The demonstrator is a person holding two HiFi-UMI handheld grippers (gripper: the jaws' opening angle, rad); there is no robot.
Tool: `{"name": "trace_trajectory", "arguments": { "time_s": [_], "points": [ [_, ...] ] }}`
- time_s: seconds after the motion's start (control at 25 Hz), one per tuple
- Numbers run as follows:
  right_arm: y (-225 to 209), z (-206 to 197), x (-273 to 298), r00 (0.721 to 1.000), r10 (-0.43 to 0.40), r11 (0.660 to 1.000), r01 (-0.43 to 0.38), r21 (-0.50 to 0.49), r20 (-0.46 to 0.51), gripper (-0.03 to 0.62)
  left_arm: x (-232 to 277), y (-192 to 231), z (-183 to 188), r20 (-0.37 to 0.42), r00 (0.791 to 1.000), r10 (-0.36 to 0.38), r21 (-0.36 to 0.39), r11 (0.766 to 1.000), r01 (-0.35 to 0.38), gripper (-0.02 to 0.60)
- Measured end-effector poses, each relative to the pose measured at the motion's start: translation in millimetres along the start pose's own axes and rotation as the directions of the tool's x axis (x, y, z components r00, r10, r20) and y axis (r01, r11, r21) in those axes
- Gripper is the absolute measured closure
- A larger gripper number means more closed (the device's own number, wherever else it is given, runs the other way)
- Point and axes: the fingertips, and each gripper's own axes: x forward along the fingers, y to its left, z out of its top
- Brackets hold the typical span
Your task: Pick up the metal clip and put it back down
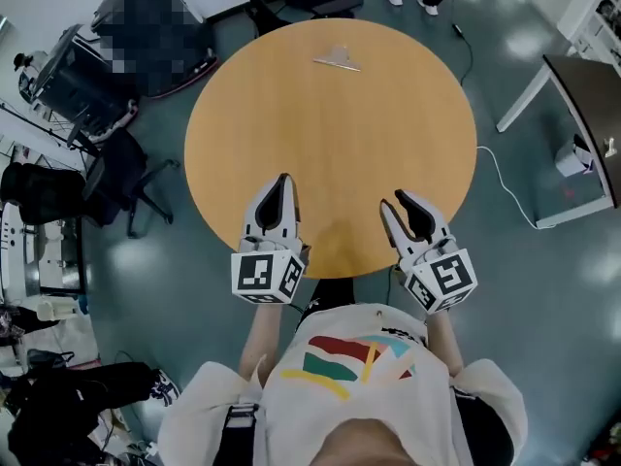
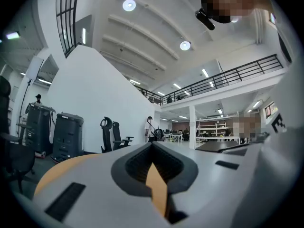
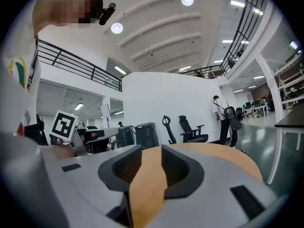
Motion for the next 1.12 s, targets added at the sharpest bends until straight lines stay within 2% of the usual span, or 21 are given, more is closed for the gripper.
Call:
{"name": "trace_trajectory", "arguments": {
  "time_s": [0.08,0.2,0.32,0.48,0.64,0.92,1.12],
  "points": [
    [-19.4,21.9,68.9,1.000,0.004,1.000,-0.004,-0.006,-0.019,0.425,55.1,39.0,8.4,-0.015,1.000,0.002,-0.012,1.000,-0.002,0.538],
    [-51.6,48.8,150.4,0.999,0.015,0.999,-0.016,-0.027,-0.046,0.411,127.0,80.9,16.9,-0.021,1.000,0.003,-0.034,0.999,-0.003,0.538],
    [-86.5,52.1,217.5,0.998,0.002,0.999,-0.005,-0.049,-0.059,0.413,190.6,117.7,7.4,-0.034,0.999,0.001,-0.050,0.999,-0.002,0.538],
    [-125.0,28.1,295.9,0.996,-0.040,0.997,0.034,-0.075,-0.074,0.413,259.2,168.6,-32.9,-0.081,0.996,-0.029,-0.085,0.996,0.023,0.538],
    [-181.7,-7.1,335.3,0.986,-0.060,0.991,0.040,-0.129,-0.157,0.413,310.6,172.8,-76.1,-0.134,0.990,-0.045,-0.111,0.993,0.030,0.538],
    [-270.8,-63.4,427.2,0.971,-0.038,0.975,-0.016,-0.223,-0.237,0.413,379.0,184.9,-133.8,-0.183,0.982,-0.047,-0.120,0.992,0.025,0.538],
    [-327.2,-103.8,509.3,0.933,-0.014,0.953,-0.096,-0.288,-0.360,0.413,423.0,201.2,-170.4,-0.216,0.976,-0.034,-0.131,0.991,0.006,0.538]
  ]
}}
